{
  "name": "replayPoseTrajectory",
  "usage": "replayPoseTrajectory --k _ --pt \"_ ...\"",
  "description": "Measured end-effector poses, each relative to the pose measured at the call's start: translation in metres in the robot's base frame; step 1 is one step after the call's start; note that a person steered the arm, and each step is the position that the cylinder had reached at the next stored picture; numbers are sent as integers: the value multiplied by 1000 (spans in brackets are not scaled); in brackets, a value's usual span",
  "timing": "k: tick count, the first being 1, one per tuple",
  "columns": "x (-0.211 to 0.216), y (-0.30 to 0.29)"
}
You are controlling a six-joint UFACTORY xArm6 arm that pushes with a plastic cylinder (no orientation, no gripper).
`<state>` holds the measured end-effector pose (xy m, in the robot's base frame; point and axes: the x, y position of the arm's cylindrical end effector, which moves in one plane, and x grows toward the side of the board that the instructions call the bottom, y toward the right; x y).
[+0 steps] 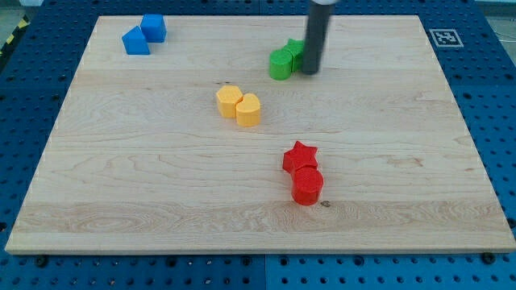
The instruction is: Push the green circle in between the blue triangle and green star
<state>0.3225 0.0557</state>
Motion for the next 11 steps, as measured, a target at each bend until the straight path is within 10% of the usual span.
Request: replayPoseTrajectory --k 11 --pt "-6 -162"
